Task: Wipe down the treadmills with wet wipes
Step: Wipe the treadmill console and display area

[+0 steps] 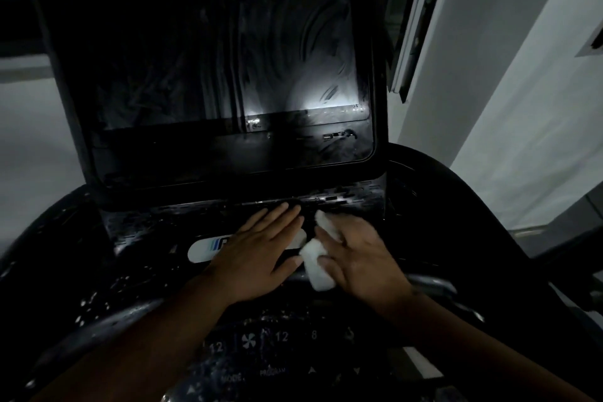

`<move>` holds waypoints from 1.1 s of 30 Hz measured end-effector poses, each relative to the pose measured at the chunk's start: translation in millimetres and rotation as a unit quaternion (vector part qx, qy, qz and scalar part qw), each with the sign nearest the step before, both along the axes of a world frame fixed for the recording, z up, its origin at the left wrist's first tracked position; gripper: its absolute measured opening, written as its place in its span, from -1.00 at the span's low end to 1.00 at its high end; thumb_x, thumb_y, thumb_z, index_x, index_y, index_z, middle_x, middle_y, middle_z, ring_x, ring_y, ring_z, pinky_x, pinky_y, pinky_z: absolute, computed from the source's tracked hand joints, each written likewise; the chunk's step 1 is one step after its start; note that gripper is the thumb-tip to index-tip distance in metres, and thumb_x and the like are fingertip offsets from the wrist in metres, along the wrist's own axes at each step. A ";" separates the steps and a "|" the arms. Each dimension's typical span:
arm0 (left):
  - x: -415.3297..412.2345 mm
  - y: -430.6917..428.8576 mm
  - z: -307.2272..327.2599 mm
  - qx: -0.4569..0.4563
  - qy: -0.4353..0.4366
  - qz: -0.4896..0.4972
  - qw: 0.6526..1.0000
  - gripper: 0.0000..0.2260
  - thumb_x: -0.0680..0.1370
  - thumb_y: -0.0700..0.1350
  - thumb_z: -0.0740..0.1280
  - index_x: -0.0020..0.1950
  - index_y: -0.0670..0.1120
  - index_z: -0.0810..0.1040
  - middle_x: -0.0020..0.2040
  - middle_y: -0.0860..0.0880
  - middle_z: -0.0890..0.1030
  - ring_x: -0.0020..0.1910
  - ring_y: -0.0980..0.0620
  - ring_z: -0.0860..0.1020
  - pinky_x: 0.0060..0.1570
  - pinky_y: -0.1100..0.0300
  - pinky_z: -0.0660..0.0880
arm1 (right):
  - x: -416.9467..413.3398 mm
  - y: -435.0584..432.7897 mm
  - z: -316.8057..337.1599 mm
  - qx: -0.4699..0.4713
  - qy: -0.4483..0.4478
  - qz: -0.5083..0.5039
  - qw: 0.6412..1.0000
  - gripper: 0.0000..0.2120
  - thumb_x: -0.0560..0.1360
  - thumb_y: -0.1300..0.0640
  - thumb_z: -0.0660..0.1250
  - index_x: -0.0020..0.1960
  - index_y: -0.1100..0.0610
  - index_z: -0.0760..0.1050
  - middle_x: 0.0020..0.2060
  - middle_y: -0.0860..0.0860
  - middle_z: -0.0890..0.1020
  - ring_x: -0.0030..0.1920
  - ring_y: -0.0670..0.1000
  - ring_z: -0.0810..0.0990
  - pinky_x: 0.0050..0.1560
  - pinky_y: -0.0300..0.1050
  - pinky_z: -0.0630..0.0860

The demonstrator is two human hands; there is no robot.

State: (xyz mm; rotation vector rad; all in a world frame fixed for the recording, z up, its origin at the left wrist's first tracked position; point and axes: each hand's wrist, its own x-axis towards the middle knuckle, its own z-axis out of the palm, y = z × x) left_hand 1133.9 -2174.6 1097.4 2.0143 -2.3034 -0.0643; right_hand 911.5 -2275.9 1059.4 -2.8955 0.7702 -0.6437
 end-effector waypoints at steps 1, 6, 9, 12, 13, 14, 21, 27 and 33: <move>7.5 5.8 1.5 -0.006 -0.009 -0.002 1.000 -0.31 0.62 0.34 -0.08 0.66 0.00 -0.02 0.66 0.09 -0.10 0.61 0.17 -0.21 0.56 0.14 -0.22 | -9.3 -6.8 0.3 -0.007 0.004 0.002 1.000 -0.51 0.60 -0.11 0.20 0.39 0.16 0.53 0.38 0.18 0.50 0.33 0.24 0.49 0.41 0.03 0.30; 59.6 51.6 -5.0 -0.011 -0.074 0.029 0.997 -0.31 0.67 0.35 -0.08 0.64 -0.09 0.13 0.64 -0.05 0.15 0.62 0.07 0.02 0.53 0.06 -0.03 | 12.9 -7.9 10.3 -0.001 0.035 0.098 0.995 -0.49 0.66 -0.13 0.08 0.45 0.14 0.46 0.45 0.05 0.47 0.42 0.08 0.47 0.45 -0.05 0.22; 62.4 55.7 -7.1 0.004 -0.058 0.039 0.998 -0.30 0.66 0.35 -0.11 0.64 -0.10 0.13 0.64 -0.07 0.13 0.62 0.04 0.04 0.53 0.04 -0.02 | 51.6 4.3 14.7 -0.030 0.052 0.171 0.983 -0.50 0.60 -0.10 0.13 0.44 0.12 0.48 0.47 0.02 0.45 0.46 0.00 0.39 0.50 -0.01 0.25; 61.8 54.8 -6.8 -0.002 -0.040 0.039 0.998 -0.27 0.64 0.38 -0.14 0.65 -0.08 0.08 0.65 -0.04 0.05 0.63 0.04 -0.01 0.54 0.04 -0.06 | 47.5 -4.5 16.0 -0.049 0.077 0.192 0.977 -0.45 0.59 -0.14 0.14 0.50 0.10 0.39 0.52 0.00 0.37 0.51 -0.01 0.33 0.48 0.07 0.30; 62.6 55.9 -8.1 -0.003 -0.036 0.040 0.999 -0.26 0.63 0.39 -0.15 0.65 -0.08 0.07 0.66 -0.03 0.03 0.63 0.04 -0.02 0.54 0.04 -0.07 | 43.7 -5.3 14.7 -0.056 0.082 0.195 0.976 -0.44 0.60 -0.15 0.13 0.52 0.09 0.34 0.53 -0.01 0.34 0.53 -0.02 0.30 0.48 0.08 0.30; 63.6 55.8 -9.9 -0.007 -0.034 0.044 0.998 -0.25 0.62 0.40 -0.17 0.66 -0.07 0.05 0.66 -0.02 0.00 0.64 0.04 -0.05 0.55 0.04 -0.08 | 44.3 -3.9 13.8 -0.058 0.088 0.197 0.975 -0.43 0.62 -0.16 0.11 0.54 0.09 0.31 0.55 -0.01 0.32 0.54 -0.02 0.27 0.49 0.08 0.29; 82.0 71.7 -9.5 0.005 0.010 0.053 0.999 -0.09 0.45 0.55 -0.31 0.61 -0.03 -0.31 0.63 0.05 -0.29 0.57 0.18 -0.35 0.56 0.14 -0.28 | 93.4 15.4 24.1 -0.086 0.146 0.237 0.957 -0.43 0.65 -0.12 0.05 0.58 0.13 0.25 0.59 0.04 0.24 0.58 0.01 0.20 0.57 0.04 0.07; 118.0 107.0 -27.9 -0.041 -0.018 0.071 0.996 -0.08 0.54 0.53 -0.05 0.66 -0.12 -0.03 0.66 -0.03 -0.01 0.63 0.10 -0.11 0.56 0.08 -0.11 | 76.4 7.0 30.4 -0.038 0.197 0.221 0.954 -0.25 0.60 -0.32 0.09 0.65 0.03 0.03 0.64 -0.09 -0.03 0.62 -0.11 -0.08 0.57 0.04 -0.01; 115.5 109.7 -27.4 -0.083 0.001 0.075 0.994 -0.09 0.55 0.49 0.03 0.63 -0.19 0.15 0.64 -0.09 0.13 0.63 0.02 0.04 0.57 0.08 -0.02 | 140.5 36.6 37.1 -0.006 0.222 0.234 0.947 -0.16 0.54 -0.41 0.01 0.66 0.01 -0.09 0.62 -0.13 -0.13 0.60 -0.14 -0.18 0.60 0.02 -0.17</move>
